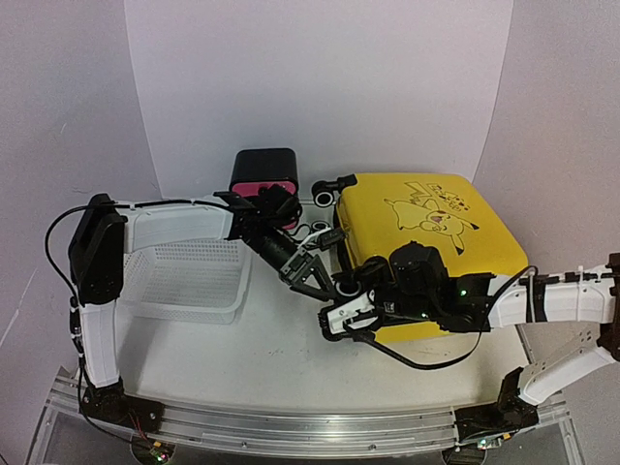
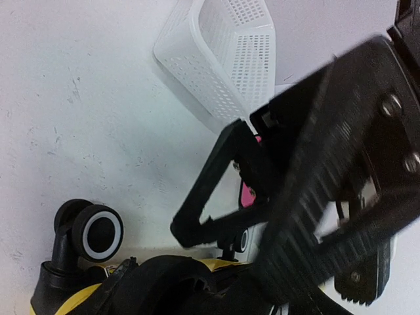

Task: Open, take out, and arrange the luggage

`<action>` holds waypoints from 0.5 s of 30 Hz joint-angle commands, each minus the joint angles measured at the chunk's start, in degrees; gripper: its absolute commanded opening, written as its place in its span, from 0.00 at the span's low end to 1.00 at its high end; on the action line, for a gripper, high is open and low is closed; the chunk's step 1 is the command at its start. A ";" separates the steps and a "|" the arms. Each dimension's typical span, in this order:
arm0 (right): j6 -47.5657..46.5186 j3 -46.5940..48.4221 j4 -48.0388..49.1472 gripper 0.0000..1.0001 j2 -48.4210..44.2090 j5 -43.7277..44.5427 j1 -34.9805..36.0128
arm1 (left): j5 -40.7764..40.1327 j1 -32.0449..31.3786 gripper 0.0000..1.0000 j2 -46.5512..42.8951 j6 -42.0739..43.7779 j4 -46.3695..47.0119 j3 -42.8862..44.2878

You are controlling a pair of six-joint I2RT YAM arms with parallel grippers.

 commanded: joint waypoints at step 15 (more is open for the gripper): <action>27.97 18.89 -29.49 0.24 1.72 -14.56 -7.69 | -45.53 -10.26 0.83 -28.86 26.03 67.48 -48.95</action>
